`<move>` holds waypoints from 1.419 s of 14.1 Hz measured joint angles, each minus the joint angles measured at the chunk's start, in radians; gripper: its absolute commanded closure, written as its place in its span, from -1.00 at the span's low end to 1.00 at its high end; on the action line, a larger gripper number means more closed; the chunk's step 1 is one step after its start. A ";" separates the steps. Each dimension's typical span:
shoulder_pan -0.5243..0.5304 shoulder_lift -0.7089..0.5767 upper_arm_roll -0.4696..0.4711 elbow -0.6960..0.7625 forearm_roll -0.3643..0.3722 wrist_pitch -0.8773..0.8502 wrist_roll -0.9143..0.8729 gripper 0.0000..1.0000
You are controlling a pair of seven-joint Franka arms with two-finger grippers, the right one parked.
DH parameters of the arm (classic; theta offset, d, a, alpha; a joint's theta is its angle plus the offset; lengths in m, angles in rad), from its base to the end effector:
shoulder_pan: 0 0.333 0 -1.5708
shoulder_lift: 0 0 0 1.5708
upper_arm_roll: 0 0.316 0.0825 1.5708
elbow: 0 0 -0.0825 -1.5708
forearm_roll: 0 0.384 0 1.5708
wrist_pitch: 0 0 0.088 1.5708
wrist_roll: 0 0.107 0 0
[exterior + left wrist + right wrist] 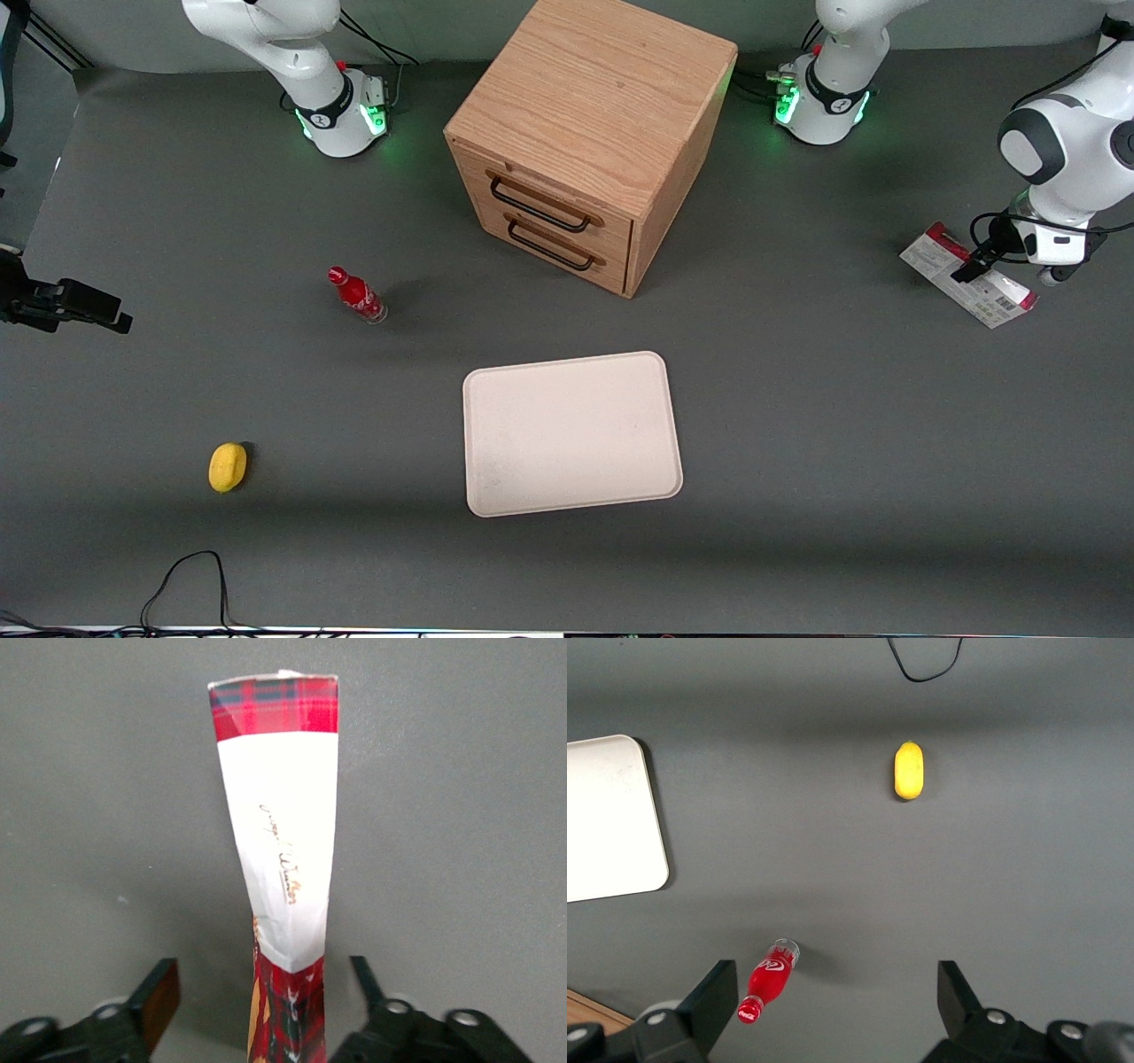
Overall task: Place red cookie box on tray
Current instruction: 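Lift the cookie box and carry it toward the cream tray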
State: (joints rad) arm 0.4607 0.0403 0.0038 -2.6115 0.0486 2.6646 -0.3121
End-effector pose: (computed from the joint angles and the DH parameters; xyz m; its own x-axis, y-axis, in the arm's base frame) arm 0.3922 0.1949 0.2395 0.7428 0.6693 0.0188 0.6695 -0.7426 -0.0181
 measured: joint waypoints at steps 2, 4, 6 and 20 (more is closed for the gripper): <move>0.000 0.000 -0.004 0.007 0.000 -0.004 0.000 1.00; -0.002 0.000 -0.012 0.024 0.000 -0.036 0.000 1.00; -0.005 0.000 -0.015 0.038 0.000 -0.057 0.000 1.00; -0.021 -0.181 -0.021 0.666 0.000 -0.956 0.001 1.00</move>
State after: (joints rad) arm 0.4399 -0.1409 -0.0173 -1.9454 0.0488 1.7083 -0.3110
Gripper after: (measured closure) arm 0.974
